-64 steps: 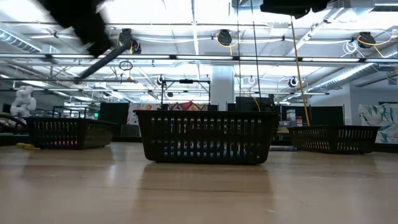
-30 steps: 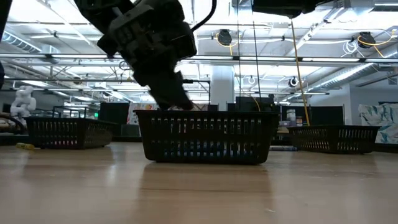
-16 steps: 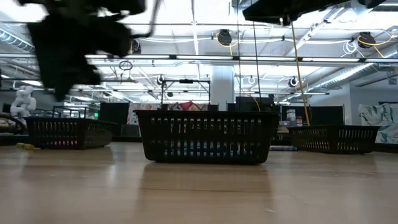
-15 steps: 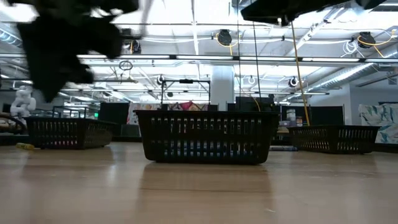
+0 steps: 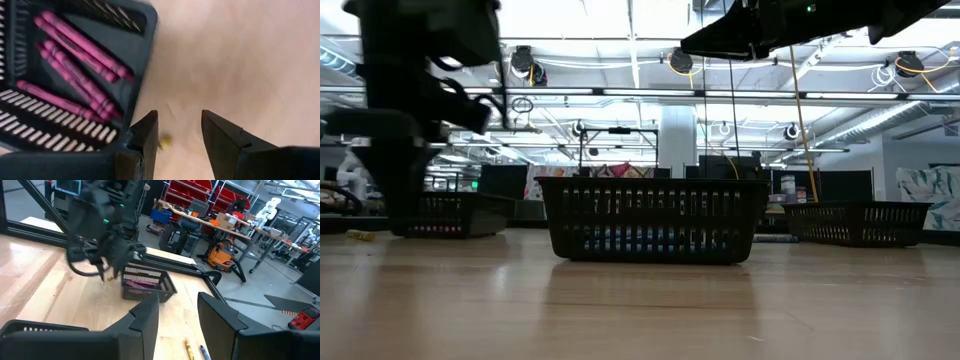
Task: Sort crayons
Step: Put the yellow crayon into the right black basket
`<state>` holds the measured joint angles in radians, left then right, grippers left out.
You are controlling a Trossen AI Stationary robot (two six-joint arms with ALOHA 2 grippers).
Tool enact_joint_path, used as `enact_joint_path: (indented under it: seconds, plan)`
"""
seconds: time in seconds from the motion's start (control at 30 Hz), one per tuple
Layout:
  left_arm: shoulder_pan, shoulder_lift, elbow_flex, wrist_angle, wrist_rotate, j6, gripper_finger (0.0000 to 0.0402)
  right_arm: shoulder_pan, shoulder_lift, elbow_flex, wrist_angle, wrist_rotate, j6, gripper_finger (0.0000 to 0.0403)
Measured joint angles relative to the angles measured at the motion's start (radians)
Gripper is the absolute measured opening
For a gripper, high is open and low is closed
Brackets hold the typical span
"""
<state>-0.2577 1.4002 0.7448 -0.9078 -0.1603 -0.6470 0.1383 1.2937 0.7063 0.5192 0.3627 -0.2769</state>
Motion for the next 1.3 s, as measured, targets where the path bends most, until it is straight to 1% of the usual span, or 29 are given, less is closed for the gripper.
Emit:
enact_joint_path:
  seconds: [0.17, 0.2, 0.27, 0.37, 0.43, 0.57, 0.63, 0.7, 0.83, 1.13, 1.23, 1.3]
  plan:
    - [0.100, 0.000, -0.003, 0.016, -0.036, 0.067, 0.0141, 0.000, -0.005, 0.000, 0.000, 0.000, -0.001, 0.0121]
    - [0.110, -0.001, -0.003, 0.012, -0.027, 0.091, 0.0141, -0.001, -0.007, 0.000, 0.002, 0.000, -0.001, 0.0121]
    - [0.119, -0.007, 0.001, -0.016, 0.037, 0.151, 0.0141, -0.002, -0.007, 0.000, 0.001, 0.000, -0.001, 0.0121]
    - [0.109, -0.008, 0.007, -0.040, 0.166, 0.266, 0.0141, -0.002, -0.006, 0.000, 0.000, 0.000, 0.000, 0.0121]
    - [0.087, -0.008, 0.007, -0.069, 0.220, 0.356, 0.0141, -0.002, -0.005, 0.000, 0.001, 0.000, 0.002, 0.0121]
    - [0.031, -0.008, 0.007, -0.082, 0.236, 0.598, 0.0141, -0.002, -0.004, 0.000, 0.001, 0.000, 0.002, 0.0121]
    - [0.003, -0.008, 0.007, -0.080, 0.227, 0.674, 0.0141, -0.002, -0.004, 0.000, 0.001, 0.000, 0.002, 0.0121]
    - [-0.015, -0.005, 0.007, -0.079, 0.186, 0.692, 0.0141, -0.002, -0.004, 0.000, 0.000, 0.000, 0.002, 0.0121]
    - [-0.015, 0.016, -0.001, -0.078, 0.133, 0.705, 0.0141, -0.002, -0.004, 0.000, 0.000, 0.000, 0.002, 0.0121]
    - [0.019, 0.106, -0.013, -0.079, 0.114, 0.706, 0.0141, -0.002, -0.004, 0.000, 0.000, 0.000, 0.007, 0.0121]
    - [0.035, 0.138, -0.013, -0.078, 0.114, 0.706, 0.0131, -0.002, -0.004, 0.000, 0.000, 0.000, 0.007, 0.0121]
    - [0.046, 0.158, -0.011, -0.078, 0.118, 0.705, 0.0117, -0.002, -0.004, 0.000, 0.000, 0.000, 0.007, 0.0121]
